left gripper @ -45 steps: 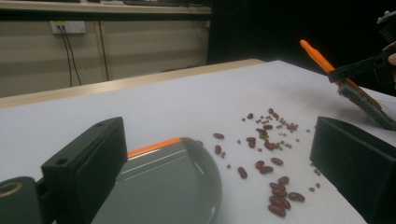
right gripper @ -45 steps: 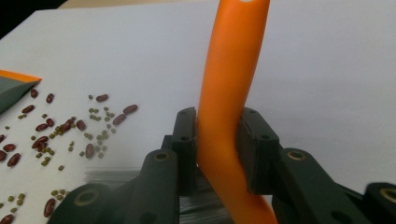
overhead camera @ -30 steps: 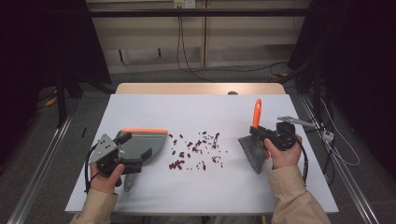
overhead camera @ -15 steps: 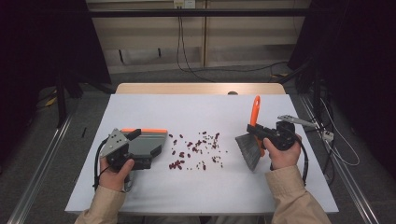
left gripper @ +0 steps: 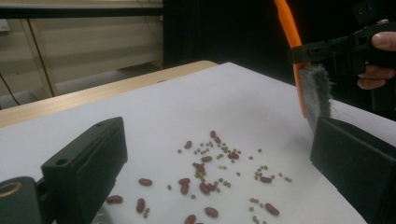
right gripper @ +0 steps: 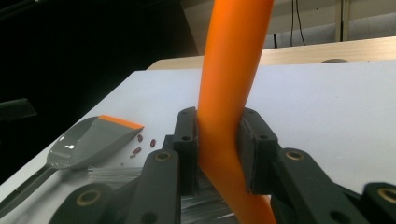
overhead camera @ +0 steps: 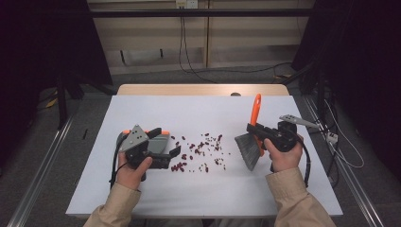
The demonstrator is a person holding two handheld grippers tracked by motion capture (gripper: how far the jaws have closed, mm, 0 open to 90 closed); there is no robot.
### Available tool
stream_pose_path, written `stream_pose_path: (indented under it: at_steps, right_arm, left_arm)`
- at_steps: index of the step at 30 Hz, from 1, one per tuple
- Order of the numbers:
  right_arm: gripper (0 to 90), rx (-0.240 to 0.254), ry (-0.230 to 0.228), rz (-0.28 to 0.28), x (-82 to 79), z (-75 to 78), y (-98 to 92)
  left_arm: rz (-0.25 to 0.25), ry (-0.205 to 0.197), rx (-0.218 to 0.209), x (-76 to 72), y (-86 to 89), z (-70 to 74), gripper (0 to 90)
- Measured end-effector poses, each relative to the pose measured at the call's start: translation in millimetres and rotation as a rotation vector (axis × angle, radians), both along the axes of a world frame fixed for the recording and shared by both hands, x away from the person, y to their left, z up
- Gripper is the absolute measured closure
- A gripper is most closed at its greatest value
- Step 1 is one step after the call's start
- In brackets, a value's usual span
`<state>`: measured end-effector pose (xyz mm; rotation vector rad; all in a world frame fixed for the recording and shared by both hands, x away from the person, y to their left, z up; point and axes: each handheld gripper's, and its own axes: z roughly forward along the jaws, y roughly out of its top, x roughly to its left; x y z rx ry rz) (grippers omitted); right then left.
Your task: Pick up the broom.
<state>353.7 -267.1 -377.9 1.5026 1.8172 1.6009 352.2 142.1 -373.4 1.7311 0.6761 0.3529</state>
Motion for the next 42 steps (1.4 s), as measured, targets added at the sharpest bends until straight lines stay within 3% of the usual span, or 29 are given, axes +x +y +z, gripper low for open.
stream_pose_path:
  at_steps: [14, 22, 29, 38, 42]
  right_arm:
    - [71.3, 0.015, -0.035, 0.040, 0.3, 8.3, 16.9]
    - [71.3, 0.024, -0.074, 0.045, -1.6, 12.9, 27.4]
    - [71.2, 0.024, -0.082, 0.051, -1.2, 12.2, 38.3]
    - [71.2, 0.006, -0.092, 0.064, -0.9, 9.2, 54.8]
    - [71.2, -0.007, -0.100, 0.069, -1.1, 8.0, 60.5]
  left_arm:
    - [-0.071, 0.014, -0.031, 7.3, -26.4, 1.2, 4.0]
    - [-0.098, 0.026, -0.011, 9.2, -45.7, 1.6, 4.5]
    - [-0.128, 0.034, -0.001, 11.2, -63.4, -0.9, 4.5]
    - [-0.145, 0.086, -0.013, 14.2, -80.8, -3.2, 5.4]
    - [-0.185, 0.110, -0.034, 13.6, -88.3, -2.7, 9.8]
